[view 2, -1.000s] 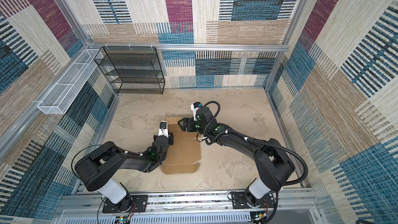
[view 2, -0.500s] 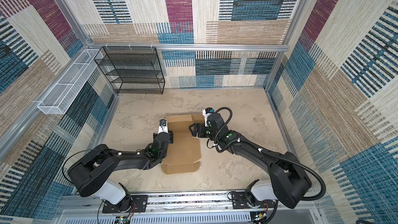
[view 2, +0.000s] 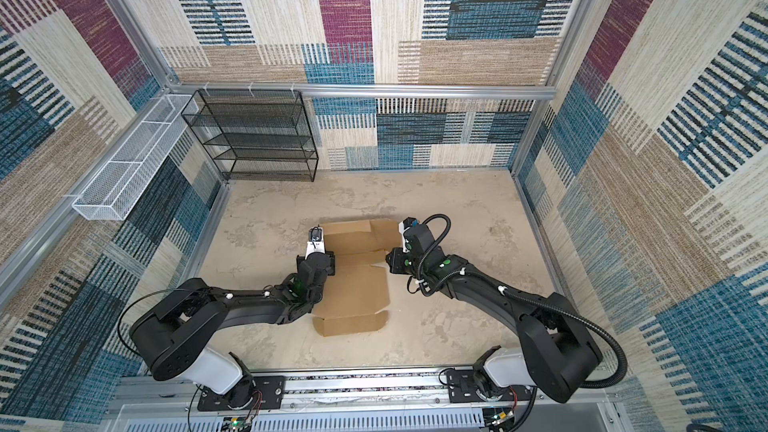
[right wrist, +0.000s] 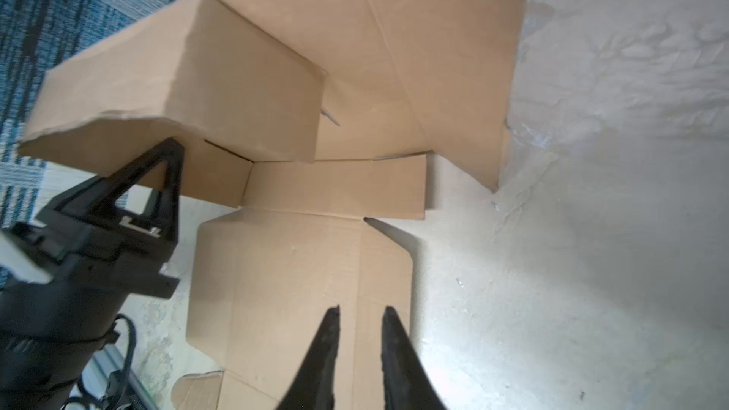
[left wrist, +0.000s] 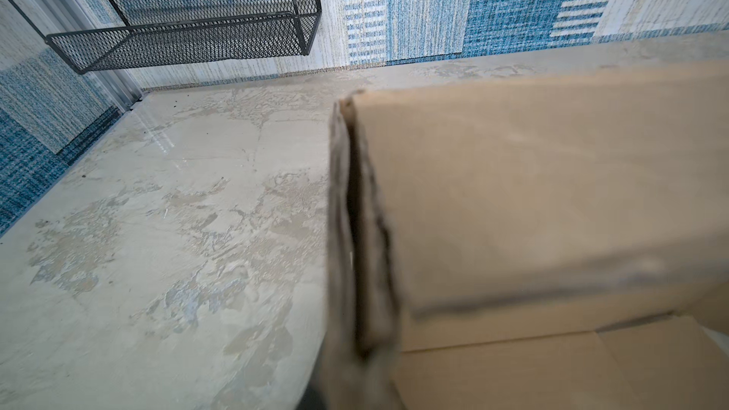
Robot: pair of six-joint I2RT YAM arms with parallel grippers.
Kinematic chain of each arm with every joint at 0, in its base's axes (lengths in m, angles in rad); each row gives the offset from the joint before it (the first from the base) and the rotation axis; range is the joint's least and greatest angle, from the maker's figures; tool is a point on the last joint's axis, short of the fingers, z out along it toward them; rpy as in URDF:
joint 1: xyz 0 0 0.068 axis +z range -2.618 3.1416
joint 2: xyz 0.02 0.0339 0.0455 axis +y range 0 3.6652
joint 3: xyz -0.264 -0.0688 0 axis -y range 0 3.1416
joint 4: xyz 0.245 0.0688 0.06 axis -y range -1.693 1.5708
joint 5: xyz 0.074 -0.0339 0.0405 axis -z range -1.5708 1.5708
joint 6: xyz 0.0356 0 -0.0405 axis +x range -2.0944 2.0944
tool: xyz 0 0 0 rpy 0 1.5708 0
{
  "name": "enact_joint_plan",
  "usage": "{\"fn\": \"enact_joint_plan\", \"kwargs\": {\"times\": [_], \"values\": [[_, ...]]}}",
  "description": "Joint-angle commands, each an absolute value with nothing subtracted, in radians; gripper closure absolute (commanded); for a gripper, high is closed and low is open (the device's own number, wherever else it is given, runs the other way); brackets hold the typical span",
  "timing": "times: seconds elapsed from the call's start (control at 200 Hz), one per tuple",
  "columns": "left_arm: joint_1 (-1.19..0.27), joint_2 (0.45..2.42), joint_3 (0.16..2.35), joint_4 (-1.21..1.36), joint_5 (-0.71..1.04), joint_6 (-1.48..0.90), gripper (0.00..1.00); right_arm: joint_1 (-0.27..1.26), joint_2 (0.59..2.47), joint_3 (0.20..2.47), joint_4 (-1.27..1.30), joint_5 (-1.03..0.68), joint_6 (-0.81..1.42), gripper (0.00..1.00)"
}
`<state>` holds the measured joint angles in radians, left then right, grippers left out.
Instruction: Fold the paper box
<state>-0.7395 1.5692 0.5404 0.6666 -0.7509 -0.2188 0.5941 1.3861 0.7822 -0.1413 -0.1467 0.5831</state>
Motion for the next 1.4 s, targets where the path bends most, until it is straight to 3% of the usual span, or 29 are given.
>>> {"fn": "enact_joint_plan", "kwargs": {"times": [0.0, 0.626, 0.991, 1.397], "values": [[-0.738, 1.564, 0.539, 0.658, -0.736, -0.249, 1.00, 0.592, 1.441, 0.818, -0.133, -0.124, 0.569, 0.93], [-0.736, 1.559, 0.534, 0.646, -0.720, -0.296, 1.00, 0.585, 1.695, 0.865, -0.049, -0.042, 0.552, 0.96], [-0.736, 1.566, 0.542, 0.640, -0.706, -0.303, 1.00, 0.585, 1.726, 0.847, 0.013, -0.064, 0.557, 0.95], [-0.736, 1.577, 0.543, 0.635, -0.691, -0.314, 1.00, 0.588, 1.696, 0.821, 0.174, -0.201, 0.541, 0.94]]}}
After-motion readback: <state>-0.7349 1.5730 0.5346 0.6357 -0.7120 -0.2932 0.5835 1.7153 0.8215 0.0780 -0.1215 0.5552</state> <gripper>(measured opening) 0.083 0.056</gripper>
